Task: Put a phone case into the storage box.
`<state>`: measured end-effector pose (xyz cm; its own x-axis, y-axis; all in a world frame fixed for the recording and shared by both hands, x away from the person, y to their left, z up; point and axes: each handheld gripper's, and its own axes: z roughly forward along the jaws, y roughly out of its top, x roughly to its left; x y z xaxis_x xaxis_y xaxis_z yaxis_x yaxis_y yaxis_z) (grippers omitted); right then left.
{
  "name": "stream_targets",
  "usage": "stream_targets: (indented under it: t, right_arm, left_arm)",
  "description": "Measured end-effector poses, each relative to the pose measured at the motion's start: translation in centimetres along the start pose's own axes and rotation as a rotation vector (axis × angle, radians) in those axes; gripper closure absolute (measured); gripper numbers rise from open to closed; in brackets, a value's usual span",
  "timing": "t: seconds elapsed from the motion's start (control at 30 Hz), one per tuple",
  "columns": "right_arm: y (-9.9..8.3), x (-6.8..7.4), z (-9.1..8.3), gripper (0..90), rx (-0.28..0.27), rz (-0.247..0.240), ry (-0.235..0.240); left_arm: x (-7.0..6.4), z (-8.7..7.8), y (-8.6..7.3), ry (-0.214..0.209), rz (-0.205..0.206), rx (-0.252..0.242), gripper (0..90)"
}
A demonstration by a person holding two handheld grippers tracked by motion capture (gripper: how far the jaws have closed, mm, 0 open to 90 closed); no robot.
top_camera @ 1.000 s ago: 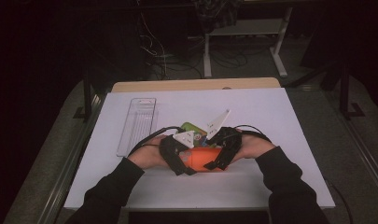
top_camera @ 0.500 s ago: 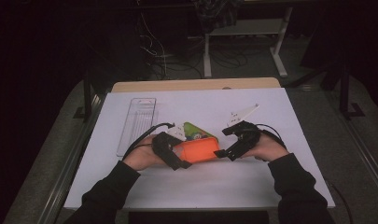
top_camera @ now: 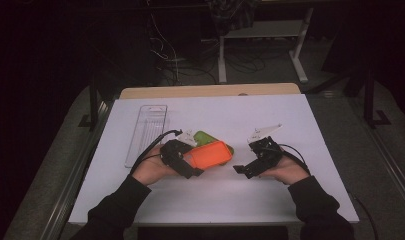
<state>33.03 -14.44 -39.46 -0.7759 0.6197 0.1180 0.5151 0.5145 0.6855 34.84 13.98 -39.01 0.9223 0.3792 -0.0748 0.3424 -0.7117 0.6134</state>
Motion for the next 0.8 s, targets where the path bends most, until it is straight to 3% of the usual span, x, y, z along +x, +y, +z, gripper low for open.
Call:
stream_targets:
  t: [0.03,0.07,0.13,0.2,0.27,0.43,0.8]
  right_arm:
    - [-0.2,0.0,0.1,0.0,0.002,0.016,0.008]
    - [-0.3,0.1,0.4,0.0,0.006,0.021,-0.001]
    - [-0.7,0.7,0.8,0.0,0.01,0.027,-0.033]
    - [-0.9,1.2,1.3,0.0,0.005,0.03,-0.05]
    - [-1.1,1.5,1.7,0.0,-0.003,0.033,-0.057]
    - [-1.3,1.9,2.6,0.0,-0.003,0.06,-0.064]
    - [-1.2,2.4,3.1,0.0,-0.01,0.008,-0.091]
  left_arm:
    - [0.0,0.0,0.0,0.004,-0.004,-0.002,15.8]
    - [0.1,-0.1,0.0,0.006,0.007,0.014,15.8]
    - [0.0,0.1,0.0,0.011,-0.022,0.007,15.8]
    - [0.0,0.1,0.0,0.017,-0.013,0.017,15.8]
    - [-0.1,0.2,0.0,0.027,-0.038,0.006,15.8]
    - [0.0,0.2,0.0,0.04,-0.045,0.006,15.8]
    - [-0.2,0.3,0.1,0.034,-0.034,0.01,15.8]
